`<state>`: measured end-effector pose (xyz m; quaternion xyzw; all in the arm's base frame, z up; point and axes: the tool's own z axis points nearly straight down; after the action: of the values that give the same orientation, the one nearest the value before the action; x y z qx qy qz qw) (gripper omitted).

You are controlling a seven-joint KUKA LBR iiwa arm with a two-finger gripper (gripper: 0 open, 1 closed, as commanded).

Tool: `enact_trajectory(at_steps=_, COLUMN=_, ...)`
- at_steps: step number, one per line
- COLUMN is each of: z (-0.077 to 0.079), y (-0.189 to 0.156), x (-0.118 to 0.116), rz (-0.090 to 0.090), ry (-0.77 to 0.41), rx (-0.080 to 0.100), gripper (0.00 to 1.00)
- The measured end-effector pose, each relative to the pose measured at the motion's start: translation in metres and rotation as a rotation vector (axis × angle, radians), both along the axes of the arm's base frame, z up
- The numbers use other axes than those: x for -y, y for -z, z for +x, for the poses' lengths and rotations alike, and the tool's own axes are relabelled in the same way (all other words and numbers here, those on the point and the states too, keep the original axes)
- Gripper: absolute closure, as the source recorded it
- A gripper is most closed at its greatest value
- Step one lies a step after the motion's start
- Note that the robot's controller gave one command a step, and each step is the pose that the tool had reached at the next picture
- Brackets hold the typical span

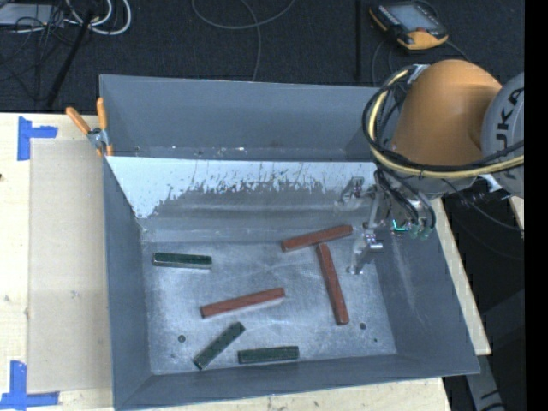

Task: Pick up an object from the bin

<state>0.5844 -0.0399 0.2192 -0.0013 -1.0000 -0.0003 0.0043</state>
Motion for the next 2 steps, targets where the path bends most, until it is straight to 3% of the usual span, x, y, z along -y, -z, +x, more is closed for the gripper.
enact_trajectory(at_steps=1, z=0.001, y=-0.005, x=0.0, rz=-0.001, ry=-0.001, rx=0.008, gripper=0.0)
enact_trajectory(at_steps=2, z=0.004, y=0.047, x=-0.012, rz=-0.001, ry=-0.003, rx=0.015, gripper=0.0)
